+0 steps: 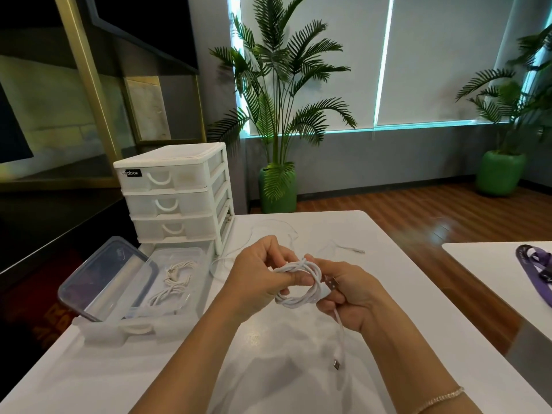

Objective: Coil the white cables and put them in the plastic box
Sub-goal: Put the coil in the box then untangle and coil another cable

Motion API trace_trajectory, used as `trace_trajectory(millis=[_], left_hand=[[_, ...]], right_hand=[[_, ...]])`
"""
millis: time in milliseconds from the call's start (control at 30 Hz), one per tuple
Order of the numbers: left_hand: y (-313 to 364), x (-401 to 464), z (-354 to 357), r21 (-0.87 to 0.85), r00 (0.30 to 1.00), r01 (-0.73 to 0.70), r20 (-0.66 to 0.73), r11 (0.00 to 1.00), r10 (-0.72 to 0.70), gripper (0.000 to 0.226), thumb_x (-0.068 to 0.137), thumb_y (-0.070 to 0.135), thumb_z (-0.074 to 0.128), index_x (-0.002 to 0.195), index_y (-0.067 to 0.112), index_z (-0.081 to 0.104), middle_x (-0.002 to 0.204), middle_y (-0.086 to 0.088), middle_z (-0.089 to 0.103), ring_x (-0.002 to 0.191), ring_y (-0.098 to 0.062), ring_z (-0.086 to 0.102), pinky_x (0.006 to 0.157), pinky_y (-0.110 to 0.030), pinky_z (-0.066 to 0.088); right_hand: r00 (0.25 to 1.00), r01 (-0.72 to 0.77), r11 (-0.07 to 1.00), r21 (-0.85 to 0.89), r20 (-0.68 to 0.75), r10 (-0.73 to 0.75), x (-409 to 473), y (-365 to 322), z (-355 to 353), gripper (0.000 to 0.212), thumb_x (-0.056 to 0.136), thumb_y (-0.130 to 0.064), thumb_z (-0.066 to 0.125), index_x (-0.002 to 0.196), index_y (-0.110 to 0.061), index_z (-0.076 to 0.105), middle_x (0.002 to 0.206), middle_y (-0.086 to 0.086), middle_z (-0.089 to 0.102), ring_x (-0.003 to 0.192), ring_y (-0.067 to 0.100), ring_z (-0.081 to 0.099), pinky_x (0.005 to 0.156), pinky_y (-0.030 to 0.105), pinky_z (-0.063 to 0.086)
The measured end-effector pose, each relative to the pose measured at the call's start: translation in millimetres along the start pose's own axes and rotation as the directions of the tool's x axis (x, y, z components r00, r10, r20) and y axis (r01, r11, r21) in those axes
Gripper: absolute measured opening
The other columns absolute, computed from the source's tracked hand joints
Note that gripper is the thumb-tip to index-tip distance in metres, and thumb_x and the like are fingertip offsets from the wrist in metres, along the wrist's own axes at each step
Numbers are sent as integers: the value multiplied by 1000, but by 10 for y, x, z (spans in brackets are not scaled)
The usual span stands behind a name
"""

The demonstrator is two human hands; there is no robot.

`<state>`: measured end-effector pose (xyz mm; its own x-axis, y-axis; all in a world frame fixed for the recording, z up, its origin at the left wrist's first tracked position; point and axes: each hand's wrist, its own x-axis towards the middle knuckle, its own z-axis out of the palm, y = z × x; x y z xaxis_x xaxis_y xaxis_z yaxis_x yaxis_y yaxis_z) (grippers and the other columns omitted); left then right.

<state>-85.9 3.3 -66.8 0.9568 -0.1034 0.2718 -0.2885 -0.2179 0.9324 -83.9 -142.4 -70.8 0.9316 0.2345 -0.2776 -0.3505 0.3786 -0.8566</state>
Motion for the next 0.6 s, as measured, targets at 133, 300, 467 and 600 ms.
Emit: trace_trajectory(millis=[133,300,467,600], left_hand=[[-48,1,54,32,998,-69,-3,997,69,34,67,15,81,67,18,47,87,11,73,92,-15,68,80,-33,56],[-66,-1,71,-17,995,-64,-83,998,62,33,65,23,79,68,16,46,71,4,71,75,-18,69,70,-35,59],[-144,58,88,68,948,60,-315,996,-36,31,74,31,75,70,17,48,77,-8,66,67,-19,69,64,-34,59],[-246,102,40,108,869,135,-490,985,-66,35,71,34,78,69,20,46,76,-10,66,70,-25,69,61,-36,56]], right_hand=[[998,-62,993,100,27,60,-3,-13,-5,24,89,-3,47,70,-2,62,39,3,45,23,4,22,28,10,23],[996,-81,987,138,50,75,19,13,2,33,87,2,38,64,-3,60,37,2,39,22,5,22,30,10,23],[989,-84,972,-220,-140,53,8,15,107,38,96,-36,43,82,-7,62,71,10,64,47,16,56,48,25,46],[925,41,794,-606,-278,-260,44,38,126,39,93,-51,37,106,-18,54,94,-1,66,79,15,61,72,30,50]])
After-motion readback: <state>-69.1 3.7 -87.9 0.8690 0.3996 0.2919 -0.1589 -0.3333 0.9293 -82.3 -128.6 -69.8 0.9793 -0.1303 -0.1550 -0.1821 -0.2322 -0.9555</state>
